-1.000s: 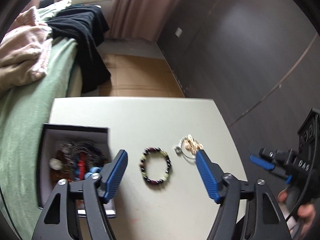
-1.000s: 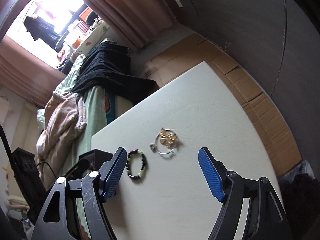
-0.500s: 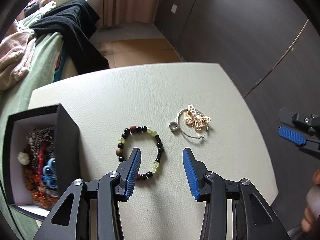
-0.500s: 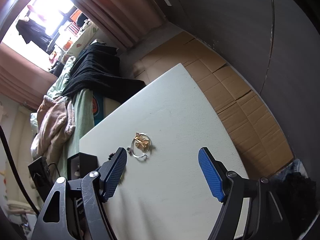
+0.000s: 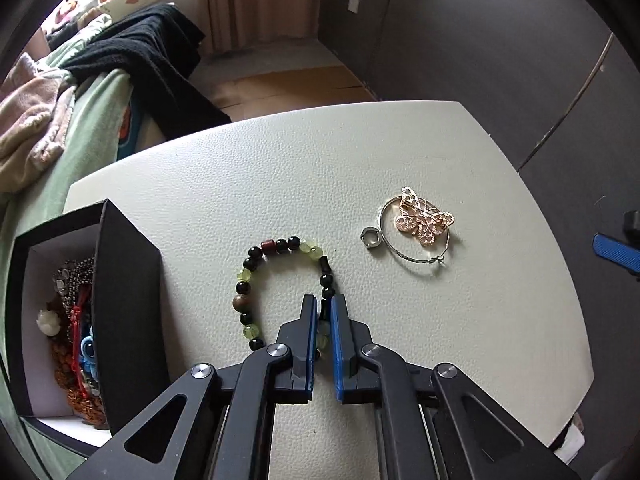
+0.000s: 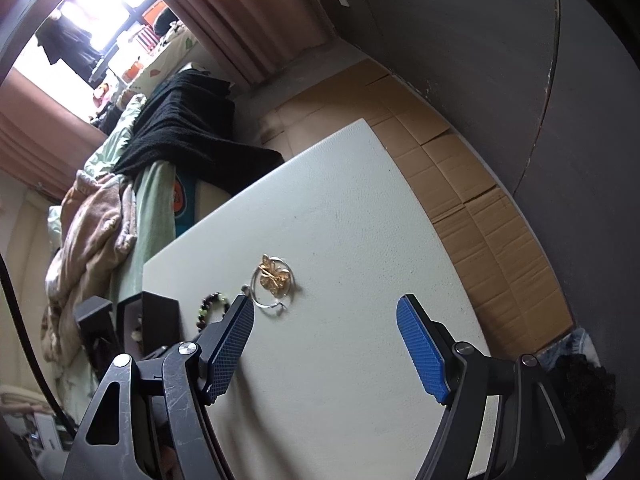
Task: Organize jewelry
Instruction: 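Carry the beaded bracelet with the left gripper while the right approaches the butterfly pendant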
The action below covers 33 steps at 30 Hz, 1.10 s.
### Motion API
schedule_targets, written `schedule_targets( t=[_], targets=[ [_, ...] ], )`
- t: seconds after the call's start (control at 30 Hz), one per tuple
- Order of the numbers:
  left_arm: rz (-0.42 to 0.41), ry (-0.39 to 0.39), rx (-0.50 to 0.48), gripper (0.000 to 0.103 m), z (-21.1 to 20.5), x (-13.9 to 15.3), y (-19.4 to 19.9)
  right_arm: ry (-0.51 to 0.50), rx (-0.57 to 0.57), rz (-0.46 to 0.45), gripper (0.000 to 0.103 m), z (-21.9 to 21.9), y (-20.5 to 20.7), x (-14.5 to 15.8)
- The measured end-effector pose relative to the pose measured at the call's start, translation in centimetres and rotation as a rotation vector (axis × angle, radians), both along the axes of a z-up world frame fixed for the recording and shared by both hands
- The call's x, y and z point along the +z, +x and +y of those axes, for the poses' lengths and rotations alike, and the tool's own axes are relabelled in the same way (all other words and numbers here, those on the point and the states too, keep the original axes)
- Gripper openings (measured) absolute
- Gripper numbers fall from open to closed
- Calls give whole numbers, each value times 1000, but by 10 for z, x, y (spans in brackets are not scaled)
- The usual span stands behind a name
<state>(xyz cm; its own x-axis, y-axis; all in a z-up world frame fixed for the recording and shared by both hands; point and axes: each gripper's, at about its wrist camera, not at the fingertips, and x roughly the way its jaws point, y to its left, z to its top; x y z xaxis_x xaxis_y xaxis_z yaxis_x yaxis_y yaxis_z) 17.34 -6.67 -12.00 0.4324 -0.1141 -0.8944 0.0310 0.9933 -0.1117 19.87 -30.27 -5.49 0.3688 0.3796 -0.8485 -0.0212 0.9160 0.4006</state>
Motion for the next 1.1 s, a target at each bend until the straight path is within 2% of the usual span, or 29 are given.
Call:
schedule_targets(
  t=[0.27,0.73,1.1],
  targets=[
    [-56,-95,13,7,13,23,-5,-5,2,-4,74,7,3,-2],
    [-152,-239,93,7,57,63,-11,-116,71,-28,73,52,8,-18],
    [-209,-307,156,7,95,82,-22,-105,99,-58,63,64,19,-21]
  ],
)
